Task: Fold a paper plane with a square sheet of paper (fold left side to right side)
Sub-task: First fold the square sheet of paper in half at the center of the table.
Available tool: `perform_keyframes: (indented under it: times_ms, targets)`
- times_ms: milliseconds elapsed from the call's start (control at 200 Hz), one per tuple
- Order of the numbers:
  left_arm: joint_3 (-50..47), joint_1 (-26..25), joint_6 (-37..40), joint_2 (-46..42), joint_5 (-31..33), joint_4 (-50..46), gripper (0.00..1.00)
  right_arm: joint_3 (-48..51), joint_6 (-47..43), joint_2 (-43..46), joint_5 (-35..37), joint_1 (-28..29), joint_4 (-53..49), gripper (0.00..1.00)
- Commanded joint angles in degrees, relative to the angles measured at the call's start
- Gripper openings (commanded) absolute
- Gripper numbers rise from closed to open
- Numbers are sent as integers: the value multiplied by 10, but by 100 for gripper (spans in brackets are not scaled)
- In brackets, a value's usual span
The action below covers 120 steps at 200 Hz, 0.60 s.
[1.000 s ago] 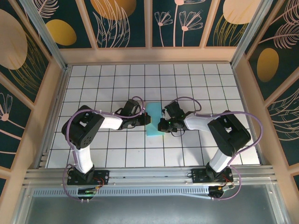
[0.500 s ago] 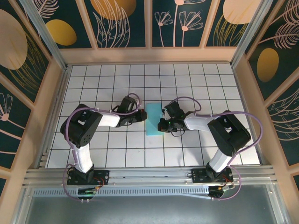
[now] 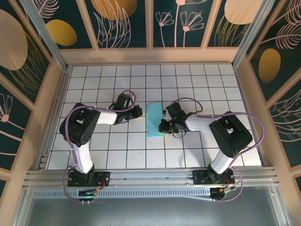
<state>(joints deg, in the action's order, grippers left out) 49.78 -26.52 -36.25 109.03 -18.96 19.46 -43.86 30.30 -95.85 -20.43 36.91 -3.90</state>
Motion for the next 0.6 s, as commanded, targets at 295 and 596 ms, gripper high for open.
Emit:
perform_keyframes:
  times_ms: [295, 596]
  targets:
    - [-13, 9, 29, -54, -4, -7, 0, 18, -8, -20, 54, -7, -60, 0]
    - [-82, -14, -20, -93, -95, 92, 0, 24, -5, -17, 57, -7, -57, 0]
